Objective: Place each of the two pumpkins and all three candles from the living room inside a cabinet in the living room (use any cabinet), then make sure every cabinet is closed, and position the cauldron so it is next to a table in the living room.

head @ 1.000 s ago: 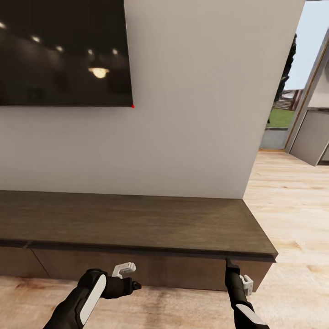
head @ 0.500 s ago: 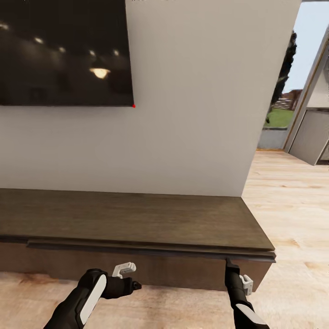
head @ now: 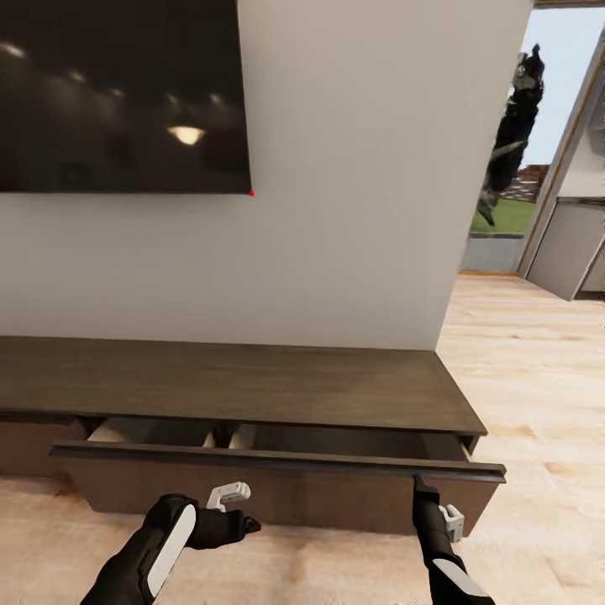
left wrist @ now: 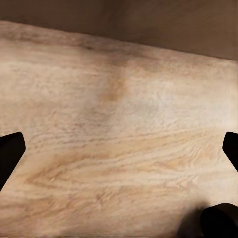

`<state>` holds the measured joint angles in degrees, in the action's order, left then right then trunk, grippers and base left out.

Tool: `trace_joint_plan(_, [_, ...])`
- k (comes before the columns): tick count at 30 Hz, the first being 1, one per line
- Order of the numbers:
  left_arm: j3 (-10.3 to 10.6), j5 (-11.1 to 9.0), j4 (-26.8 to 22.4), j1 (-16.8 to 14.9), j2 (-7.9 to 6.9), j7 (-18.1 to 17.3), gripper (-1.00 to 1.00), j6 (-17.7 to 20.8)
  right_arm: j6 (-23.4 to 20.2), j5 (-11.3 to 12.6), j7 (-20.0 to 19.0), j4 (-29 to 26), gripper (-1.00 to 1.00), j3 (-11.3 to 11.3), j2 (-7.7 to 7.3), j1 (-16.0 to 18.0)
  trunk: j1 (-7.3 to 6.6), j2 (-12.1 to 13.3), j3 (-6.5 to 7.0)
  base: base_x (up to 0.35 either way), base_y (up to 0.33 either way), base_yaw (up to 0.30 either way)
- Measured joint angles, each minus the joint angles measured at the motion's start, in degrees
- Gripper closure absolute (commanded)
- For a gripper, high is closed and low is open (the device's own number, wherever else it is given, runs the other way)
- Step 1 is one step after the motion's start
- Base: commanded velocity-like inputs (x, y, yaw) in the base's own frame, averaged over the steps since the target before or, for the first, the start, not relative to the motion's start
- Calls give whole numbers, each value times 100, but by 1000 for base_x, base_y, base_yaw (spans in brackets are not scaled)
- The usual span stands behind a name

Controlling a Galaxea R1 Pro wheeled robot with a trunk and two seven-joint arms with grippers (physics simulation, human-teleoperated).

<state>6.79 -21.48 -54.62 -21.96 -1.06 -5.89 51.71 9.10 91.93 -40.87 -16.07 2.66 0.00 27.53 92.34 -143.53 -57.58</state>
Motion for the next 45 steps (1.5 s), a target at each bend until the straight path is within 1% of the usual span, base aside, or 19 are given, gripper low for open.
trace_joint_plan(14, [1, 0, 1, -1, 5, 0, -100, 0, 0, -17, 0, 3, 100, -58, 1, 0, 0, 0, 0, -221, 0, 0])
trace_joint_plan(21, [1, 1, 1, -1, -3, 0, -100, 0, 1, -20, 0, 4, 100, -63, 2, 0, -2, 0, 0, -72, 0, 0])
trace_joint_plan(29, [1, 0, 1, -1, 5, 0, -100, -1, -1, -32, -1, 6, 100, -89, 2, 0, 0, 0, 0, -201, 0, 0])
trace_joint_plan(45, [1, 1, -7, -1, 3, 0, -100, -1, 6, -38, -3, 9, 100, -105, 1, -1, -3, 0, 0, -68, 0, 0])
